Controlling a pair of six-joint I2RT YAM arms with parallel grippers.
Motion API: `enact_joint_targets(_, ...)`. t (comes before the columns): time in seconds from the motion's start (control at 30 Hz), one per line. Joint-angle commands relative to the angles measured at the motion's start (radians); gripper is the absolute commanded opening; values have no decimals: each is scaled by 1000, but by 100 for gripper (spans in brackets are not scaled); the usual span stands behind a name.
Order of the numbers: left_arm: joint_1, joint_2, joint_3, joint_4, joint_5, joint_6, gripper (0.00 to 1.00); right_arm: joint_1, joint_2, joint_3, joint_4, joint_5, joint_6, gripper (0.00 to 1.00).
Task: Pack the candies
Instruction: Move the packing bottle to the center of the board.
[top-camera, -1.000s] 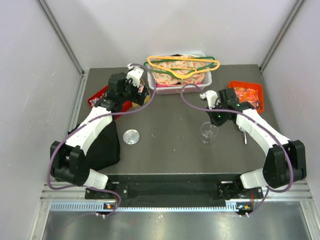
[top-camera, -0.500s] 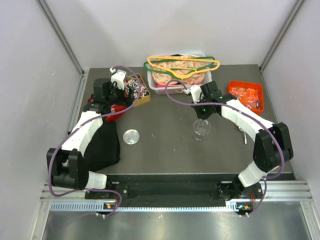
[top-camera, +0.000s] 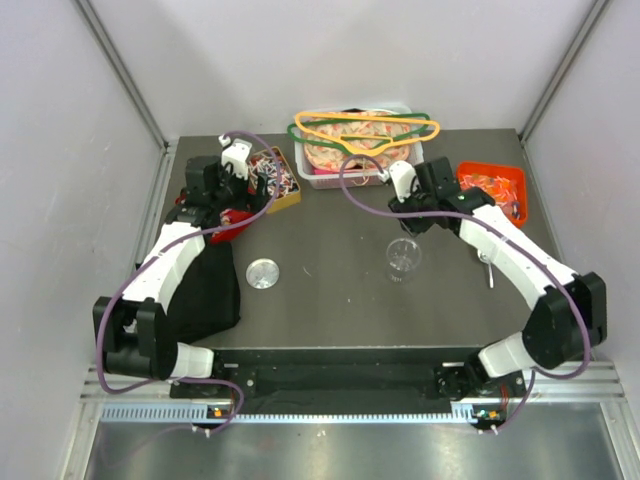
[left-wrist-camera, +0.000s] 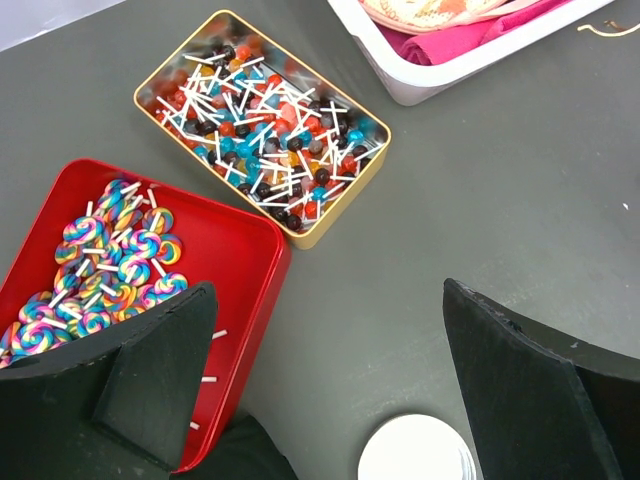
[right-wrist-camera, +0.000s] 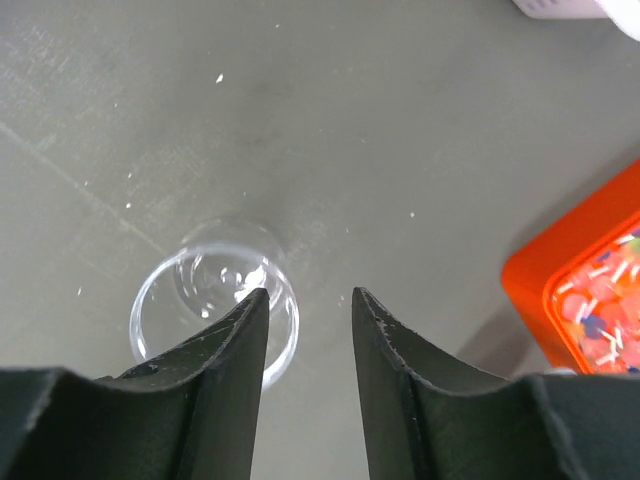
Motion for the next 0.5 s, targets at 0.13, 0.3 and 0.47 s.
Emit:
enact_joint_targets(0.13,4,-22,16,56,31,-8,99,-9,-95,-79,-57,15,-31,43)
enact_joint_targets(0.3,4,-29,17,48,35,-11,99,-29,-92,-144,-30,3,-25,43)
enact_joint_targets(0.47,4,-32,17,31,31,-3,99,-38,-63,-178,1,-8,-20,42)
